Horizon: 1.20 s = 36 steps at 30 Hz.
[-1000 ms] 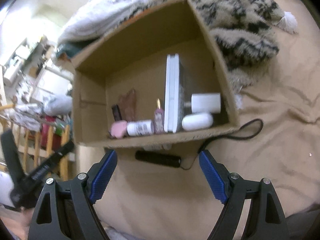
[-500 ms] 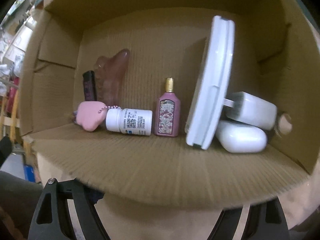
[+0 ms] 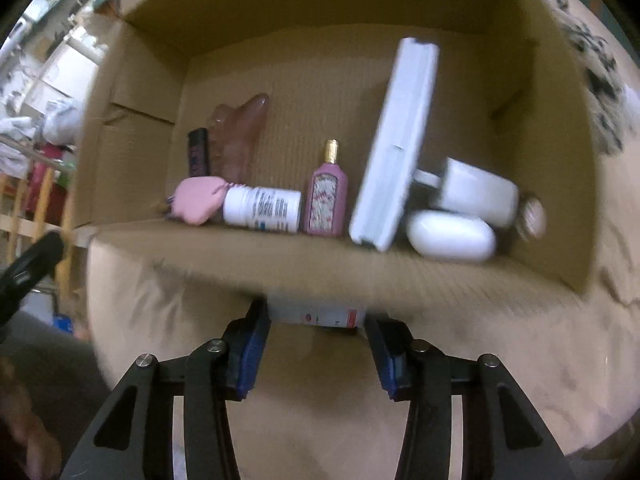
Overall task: Organize rigid objects
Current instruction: 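Grasp the white pill bottle with red label using the right tool, then grasp the black flashlight with the left tool while the right tool holds the pill bottle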
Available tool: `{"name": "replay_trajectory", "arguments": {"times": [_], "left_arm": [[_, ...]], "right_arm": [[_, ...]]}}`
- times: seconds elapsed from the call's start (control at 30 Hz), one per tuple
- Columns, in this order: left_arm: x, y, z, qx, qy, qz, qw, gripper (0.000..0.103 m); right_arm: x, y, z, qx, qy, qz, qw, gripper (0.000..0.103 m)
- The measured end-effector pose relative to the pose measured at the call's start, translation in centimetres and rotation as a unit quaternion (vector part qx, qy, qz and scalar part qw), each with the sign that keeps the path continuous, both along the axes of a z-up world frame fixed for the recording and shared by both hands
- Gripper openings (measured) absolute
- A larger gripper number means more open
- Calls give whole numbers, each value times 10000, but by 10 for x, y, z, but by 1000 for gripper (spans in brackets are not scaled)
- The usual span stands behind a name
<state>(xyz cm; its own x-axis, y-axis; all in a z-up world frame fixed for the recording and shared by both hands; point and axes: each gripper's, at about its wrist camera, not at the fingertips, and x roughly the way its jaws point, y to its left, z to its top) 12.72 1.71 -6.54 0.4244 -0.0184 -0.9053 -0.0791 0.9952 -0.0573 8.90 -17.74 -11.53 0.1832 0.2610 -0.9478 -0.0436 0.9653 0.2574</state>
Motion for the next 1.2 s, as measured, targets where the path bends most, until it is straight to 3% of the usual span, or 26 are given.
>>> {"name": "replay_trajectory", "arguments": {"times": [0.17, 0.33, 0.57, 0.77, 0.87, 1.0, 1.2], "left_arm": [[-1, -15, -9, 101, 126, -244, 9996, 67], [-5, -36, -19, 190, 221, -673, 9973, 67], [-5, -86, -45, 485, 680, -1645, 9828, 67], [14, -113, -78, 202, 1259, -1752, 9762, 67], [23, -124, -90, 221, 1380, -1782, 9740, 67], [33, -132, -95, -76, 1461, -1777, 9731, 67], [43, -142, -107, 2, 1631, -1703, 9718, 76]], "right_arm": [[-31, -38, 28, 566, -370, -546, 9962, 50], [-41, -61, 52, 693, -893, -910, 9894, 50], [-20, -78, 58, 1155, -1036, -1383, 9782, 50], [-23, -86, 61, 1418, -1084, -1528, 9720, 50], [-25, -91, 56, 1649, -981, -1643, 9676, 50], [-26, -96, 56, 1869, -937, -1731, 9625, 50], [-24, -94, 59, 1885, -1002, -1706, 9619, 50]]}}
